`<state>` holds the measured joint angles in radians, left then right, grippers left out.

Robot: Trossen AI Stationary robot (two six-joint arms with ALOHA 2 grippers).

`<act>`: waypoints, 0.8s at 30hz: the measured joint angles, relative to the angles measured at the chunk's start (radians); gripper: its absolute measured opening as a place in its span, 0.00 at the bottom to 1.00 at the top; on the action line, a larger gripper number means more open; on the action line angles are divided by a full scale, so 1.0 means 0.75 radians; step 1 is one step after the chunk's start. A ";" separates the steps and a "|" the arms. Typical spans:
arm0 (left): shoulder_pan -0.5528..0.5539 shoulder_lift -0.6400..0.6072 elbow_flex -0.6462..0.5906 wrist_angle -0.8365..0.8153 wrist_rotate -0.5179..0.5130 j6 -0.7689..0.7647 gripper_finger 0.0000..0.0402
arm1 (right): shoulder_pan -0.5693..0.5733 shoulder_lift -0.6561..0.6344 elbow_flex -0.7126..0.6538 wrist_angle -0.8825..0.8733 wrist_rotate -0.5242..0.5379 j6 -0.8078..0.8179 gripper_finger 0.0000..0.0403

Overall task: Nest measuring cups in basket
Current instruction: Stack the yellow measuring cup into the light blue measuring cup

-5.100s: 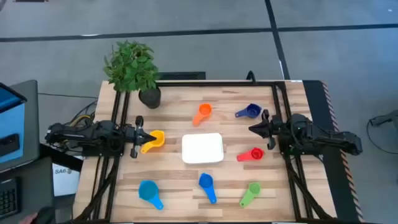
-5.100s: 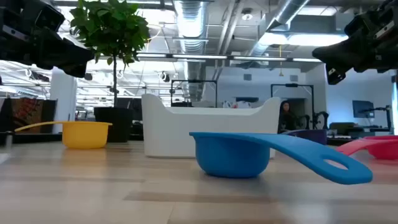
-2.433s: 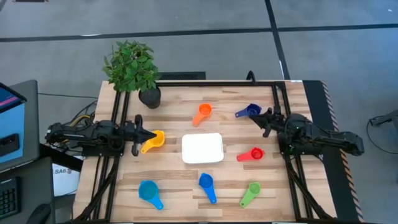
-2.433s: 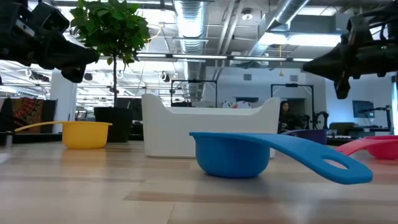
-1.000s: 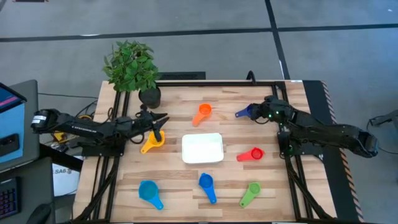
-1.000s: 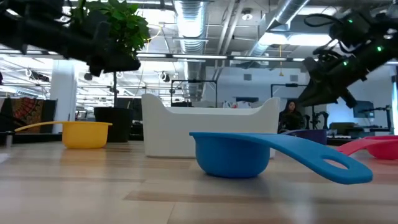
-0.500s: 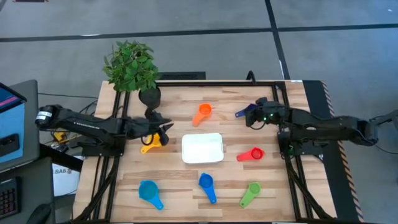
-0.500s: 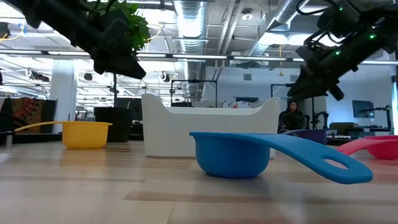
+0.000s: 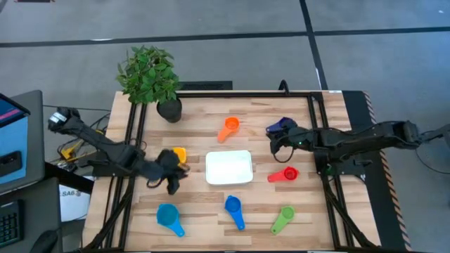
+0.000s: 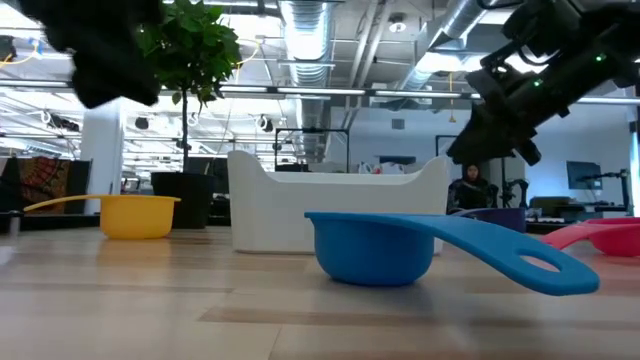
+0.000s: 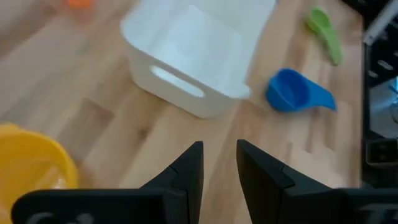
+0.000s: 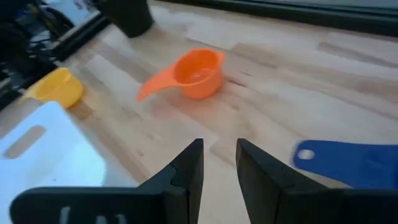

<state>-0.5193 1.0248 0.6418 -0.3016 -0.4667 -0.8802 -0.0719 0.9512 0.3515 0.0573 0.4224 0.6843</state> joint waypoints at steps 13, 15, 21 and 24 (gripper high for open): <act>-0.137 0.162 -0.001 -0.010 0.077 -0.149 0.21 | 0.017 0.050 0.001 -0.005 -0.034 0.129 0.36; -0.156 0.192 -0.001 -0.011 0.082 -0.171 0.21 | 0.007 0.050 0.001 -0.005 -0.024 0.144 0.36; -0.182 0.271 -0.001 -0.010 0.047 -0.219 0.21 | 0.026 0.050 0.001 -0.006 -0.001 0.241 0.34; -0.181 0.292 -0.001 -0.011 0.022 -0.219 0.21 | 0.059 0.050 0.001 -0.007 -0.001 0.276 0.32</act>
<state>-0.6550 1.2440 0.6411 -0.3096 -0.4500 -1.0442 -0.0276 0.9886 0.3519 0.0524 0.4217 0.8909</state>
